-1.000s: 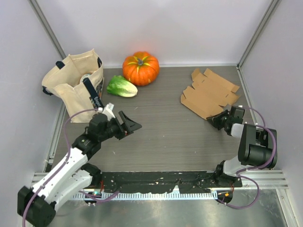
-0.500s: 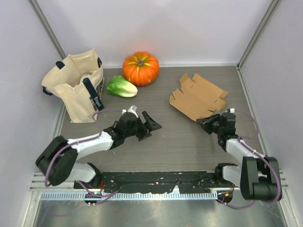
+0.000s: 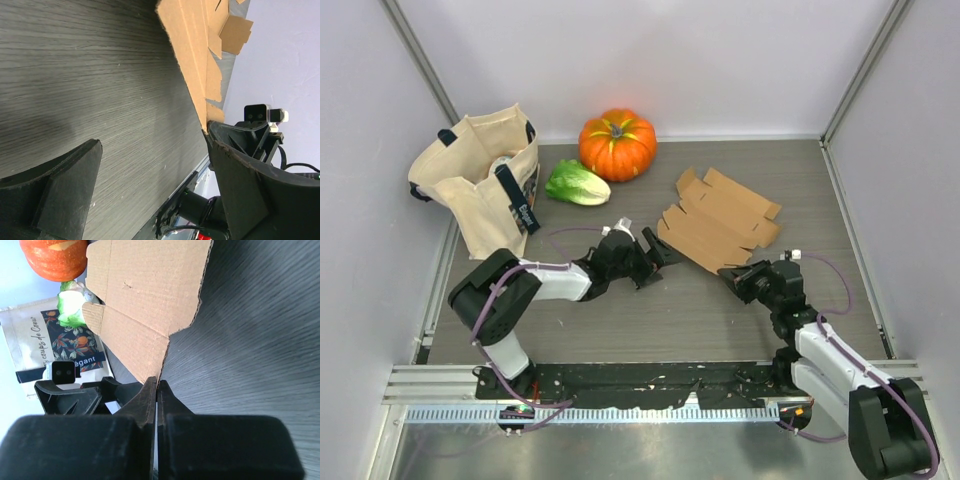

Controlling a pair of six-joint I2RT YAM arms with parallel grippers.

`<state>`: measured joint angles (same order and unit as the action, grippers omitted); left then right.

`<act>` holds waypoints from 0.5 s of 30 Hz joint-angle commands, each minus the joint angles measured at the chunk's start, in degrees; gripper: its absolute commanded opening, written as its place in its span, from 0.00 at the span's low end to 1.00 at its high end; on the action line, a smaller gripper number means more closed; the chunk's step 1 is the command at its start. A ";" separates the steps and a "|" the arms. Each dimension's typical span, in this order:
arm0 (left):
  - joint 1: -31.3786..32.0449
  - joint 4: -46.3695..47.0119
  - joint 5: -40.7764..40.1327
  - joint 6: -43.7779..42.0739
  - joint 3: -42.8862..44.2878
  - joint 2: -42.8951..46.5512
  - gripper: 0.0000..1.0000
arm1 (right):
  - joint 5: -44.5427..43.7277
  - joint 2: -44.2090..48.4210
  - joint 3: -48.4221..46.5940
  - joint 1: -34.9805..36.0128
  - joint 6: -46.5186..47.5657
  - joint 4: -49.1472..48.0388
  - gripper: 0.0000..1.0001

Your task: Fold the paper box

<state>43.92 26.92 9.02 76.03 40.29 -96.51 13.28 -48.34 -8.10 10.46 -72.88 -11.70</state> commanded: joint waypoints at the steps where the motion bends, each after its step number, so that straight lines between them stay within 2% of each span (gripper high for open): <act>1: 0.90 4.20 -0.05 -0.80 3.74 -2.71 0.94 | -2.47 1.05 0.98 2.98 -3.84 -2.00 0.01; 12: 0.99 2.79 -0.58 -2.73 10.59 -9.83 0.72 | -9.05 5.97 2.91 11.95 -6.66 0.01 0.01; 15: 1.08 1.21 -1.45 -4.04 11.82 -10.28 0.60 | -10.02 5.62 2.56 14.58 -6.75 0.01 0.01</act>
<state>44.80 28.21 8.99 74.74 49.01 -106.17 7.33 -42.94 -5.48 22.44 -78.24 -11.22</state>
